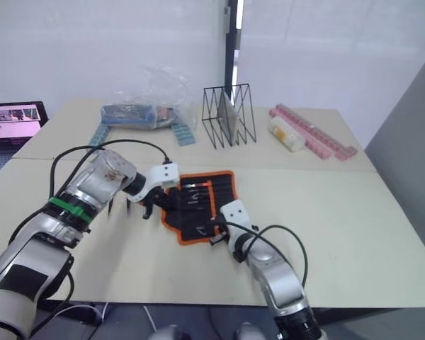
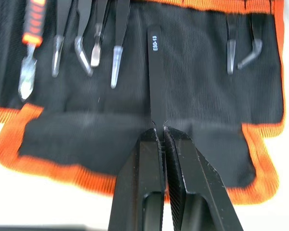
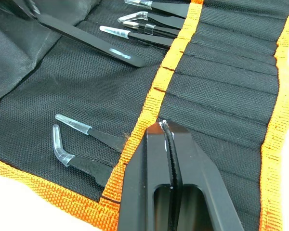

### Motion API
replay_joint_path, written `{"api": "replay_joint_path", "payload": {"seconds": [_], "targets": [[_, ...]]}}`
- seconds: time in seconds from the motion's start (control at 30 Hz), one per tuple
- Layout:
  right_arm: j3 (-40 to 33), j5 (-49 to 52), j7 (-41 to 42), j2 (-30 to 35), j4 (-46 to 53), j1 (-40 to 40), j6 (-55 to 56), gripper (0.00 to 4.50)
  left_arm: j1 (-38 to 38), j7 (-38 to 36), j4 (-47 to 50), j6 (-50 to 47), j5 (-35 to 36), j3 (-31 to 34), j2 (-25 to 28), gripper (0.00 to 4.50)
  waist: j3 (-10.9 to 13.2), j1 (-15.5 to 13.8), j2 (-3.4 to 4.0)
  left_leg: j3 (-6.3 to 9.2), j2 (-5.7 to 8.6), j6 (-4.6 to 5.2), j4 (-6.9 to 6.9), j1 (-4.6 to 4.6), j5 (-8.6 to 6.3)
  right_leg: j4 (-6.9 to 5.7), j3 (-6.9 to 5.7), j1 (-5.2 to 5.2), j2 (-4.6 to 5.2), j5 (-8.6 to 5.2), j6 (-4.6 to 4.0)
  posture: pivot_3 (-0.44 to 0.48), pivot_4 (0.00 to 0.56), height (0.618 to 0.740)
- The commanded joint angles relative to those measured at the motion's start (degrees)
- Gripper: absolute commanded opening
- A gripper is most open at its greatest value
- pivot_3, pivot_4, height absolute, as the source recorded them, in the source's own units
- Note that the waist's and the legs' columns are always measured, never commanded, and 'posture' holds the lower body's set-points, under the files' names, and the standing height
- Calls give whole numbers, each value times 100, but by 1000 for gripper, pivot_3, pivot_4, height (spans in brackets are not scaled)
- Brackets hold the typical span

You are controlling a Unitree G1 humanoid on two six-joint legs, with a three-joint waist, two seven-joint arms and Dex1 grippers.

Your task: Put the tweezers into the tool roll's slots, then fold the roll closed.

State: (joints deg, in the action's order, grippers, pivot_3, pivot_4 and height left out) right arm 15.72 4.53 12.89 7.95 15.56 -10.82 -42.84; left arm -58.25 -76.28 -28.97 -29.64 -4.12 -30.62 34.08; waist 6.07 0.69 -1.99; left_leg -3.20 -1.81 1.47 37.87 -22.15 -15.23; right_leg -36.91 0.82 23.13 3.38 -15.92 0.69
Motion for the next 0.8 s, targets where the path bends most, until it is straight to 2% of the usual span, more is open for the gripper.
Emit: {"api": "replay_joint_path", "payload": {"seconds": [0.03, 0.2, 0.57, 0.8], "targets": [[135, -98, -26, 83, -468, 353, -424, 0, -249, 117, -252, 232, -250, 21, -146, 130, 0, -1, 0, 0, 0, 1, 0, 0, 0, 0, 0, 0, 0, 0, 0, 0, 150, 737], [115, -92, -39, 102, -472, 348, -409, 0, -388, 232, -652, 559, -512, 4, -362, 130, 0, -2, 0, 0, 1, 1, 0, 0, 0, 0, 0, 0, 0, 0, 0, 0, 150, 737], [123, -91, -102, 48, -457, 372, -403, 0, -526, 132, -889, 673, -752, 62, -712, 130, 0, -12, -1, 1, 2, 1, 2, 0, 0, -2, -1, -1, 0, 0, 1, 0, 150, 737], [120, -100, -141, 13, -474, 404, -377, 0, -630, -36, -840, 788, -792, 81, -739, 130, 0, -1, -1, 2, 2, 1, 7, -2, -1, -7, -1, -1, 0, 0, 2, 0, 150, 737]]}}
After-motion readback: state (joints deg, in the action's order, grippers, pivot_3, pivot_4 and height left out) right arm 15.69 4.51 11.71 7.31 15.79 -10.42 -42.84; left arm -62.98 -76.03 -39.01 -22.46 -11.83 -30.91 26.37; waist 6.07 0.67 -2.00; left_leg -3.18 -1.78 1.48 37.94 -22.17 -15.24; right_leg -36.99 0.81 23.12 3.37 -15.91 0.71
